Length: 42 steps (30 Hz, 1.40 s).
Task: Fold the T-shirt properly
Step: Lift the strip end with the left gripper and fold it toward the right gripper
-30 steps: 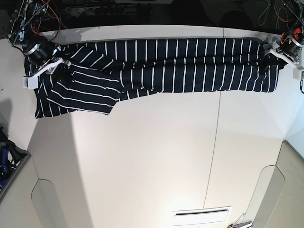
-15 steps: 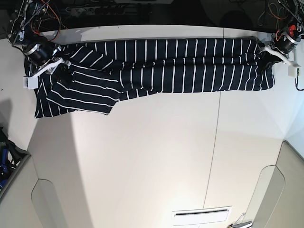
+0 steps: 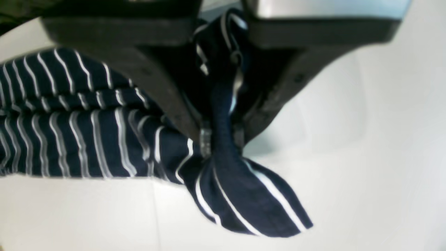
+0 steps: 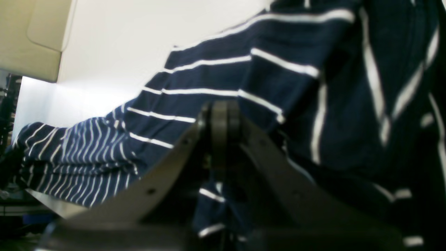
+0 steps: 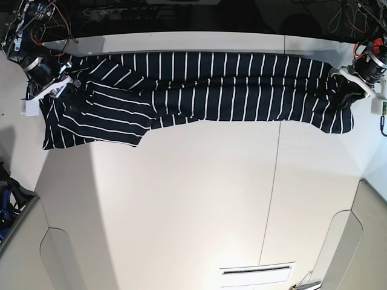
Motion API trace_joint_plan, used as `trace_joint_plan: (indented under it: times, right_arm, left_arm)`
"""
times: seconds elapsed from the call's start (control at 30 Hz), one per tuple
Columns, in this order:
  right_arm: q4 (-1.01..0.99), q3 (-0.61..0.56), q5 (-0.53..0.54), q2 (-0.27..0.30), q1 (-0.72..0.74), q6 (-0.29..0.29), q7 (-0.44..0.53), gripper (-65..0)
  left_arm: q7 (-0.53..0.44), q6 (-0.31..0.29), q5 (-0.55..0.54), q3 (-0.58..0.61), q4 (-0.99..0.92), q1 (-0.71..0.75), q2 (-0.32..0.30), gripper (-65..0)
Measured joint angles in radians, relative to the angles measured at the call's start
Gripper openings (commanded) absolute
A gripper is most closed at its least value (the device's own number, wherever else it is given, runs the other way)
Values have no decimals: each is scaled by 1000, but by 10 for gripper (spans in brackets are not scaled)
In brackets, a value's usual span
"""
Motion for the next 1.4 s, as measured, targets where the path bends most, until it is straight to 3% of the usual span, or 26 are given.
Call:
trace_joint_plan:
  times: [0.07,0.27,0.47,0.73,0.93,1.1,1.17,1.3,1.4]
  right_arm:
    - [2,0,15,0,0,1,0,-526]
    - [2,0,17,0,0,2,0,-526]
    - [2,0,18,0,3,2,1,-526]
    - [2,0,18,0,3,3,0,-526]
    - [2,0,19,0,3,3,1,-526]
    - [2,0,20,0,3,3,0,-526]
    - [2,0,20,0,3,3,0,-526]
    - [2,0,20,0,3,3,1,-524]
    - [2,0,20,0,5,3,1,-470]
  left_arm:
    - [28,0,-18,0,43,0,0,-650]
    - [172,-3,-224,21,175,1,20,-650]
    - [178,-5,-251,233,240,3,22,-650]
    - [86,-5,-85,554,242,-5,30,-650]
    - [80,-5,18,664,241,-48,143,-650]
    - [79,-5,70,693,241,-64,200,-650]
    - [79,-5,97,703,241,-63,220,-592]
    - [46,-5,103,729,241,-64,228,-394]
    - [41,-5,103,776,239,-64,227,-336]
